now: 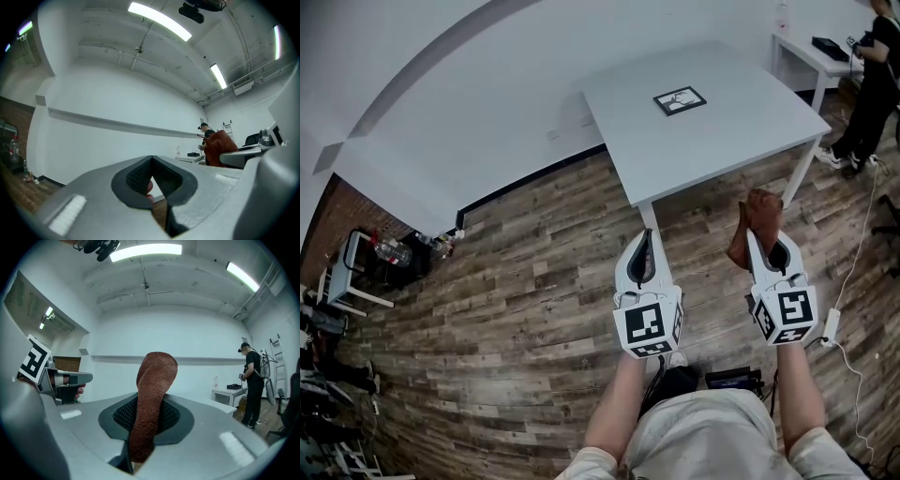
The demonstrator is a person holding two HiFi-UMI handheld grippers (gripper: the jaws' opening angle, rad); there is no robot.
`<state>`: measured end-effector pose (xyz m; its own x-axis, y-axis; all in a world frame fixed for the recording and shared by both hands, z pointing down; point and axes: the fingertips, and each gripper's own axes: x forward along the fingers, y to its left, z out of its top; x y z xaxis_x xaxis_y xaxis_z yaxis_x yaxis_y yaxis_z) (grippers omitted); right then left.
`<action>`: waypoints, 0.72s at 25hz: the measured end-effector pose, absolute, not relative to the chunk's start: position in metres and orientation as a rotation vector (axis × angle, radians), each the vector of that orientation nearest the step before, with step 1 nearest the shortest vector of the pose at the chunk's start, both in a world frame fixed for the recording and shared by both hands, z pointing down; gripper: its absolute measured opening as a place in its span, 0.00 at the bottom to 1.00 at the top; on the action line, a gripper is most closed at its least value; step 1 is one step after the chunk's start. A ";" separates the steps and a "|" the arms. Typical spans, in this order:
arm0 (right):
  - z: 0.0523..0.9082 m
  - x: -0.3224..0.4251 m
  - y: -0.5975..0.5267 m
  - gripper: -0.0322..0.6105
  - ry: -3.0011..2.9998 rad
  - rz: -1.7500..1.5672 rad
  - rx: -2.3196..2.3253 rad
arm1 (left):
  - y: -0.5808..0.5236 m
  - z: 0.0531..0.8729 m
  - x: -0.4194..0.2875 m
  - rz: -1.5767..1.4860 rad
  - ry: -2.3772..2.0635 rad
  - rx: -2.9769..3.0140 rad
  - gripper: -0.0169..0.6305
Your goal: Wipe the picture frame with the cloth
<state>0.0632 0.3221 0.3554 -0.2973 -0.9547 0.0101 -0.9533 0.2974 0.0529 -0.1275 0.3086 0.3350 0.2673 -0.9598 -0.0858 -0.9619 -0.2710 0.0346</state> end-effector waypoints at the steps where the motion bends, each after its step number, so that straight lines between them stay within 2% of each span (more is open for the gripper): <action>1: 0.355 0.059 0.310 0.20 -2.491 -0.058 1.843 | 0.296 0.334 -0.131 0.141 1.875 -2.486 0.03; 8: 0.347 0.033 0.249 0.20 -2.451 -0.080 1.867 | 0.229 0.326 -0.153 0.161 1.829 -2.520 0.03; 18: 0.350 0.033 0.188 0.20 -2.440 -0.069 1.890 | 0.164 0.332 -0.144 0.140 1.794 -2.558 0.03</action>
<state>0.0326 0.1876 0.3499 -0.2494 -0.9683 0.0154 -0.9659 0.2499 0.0684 -0.1438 0.1638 0.3316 0.3380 -0.9376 -0.0815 -0.9389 -0.3419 0.0392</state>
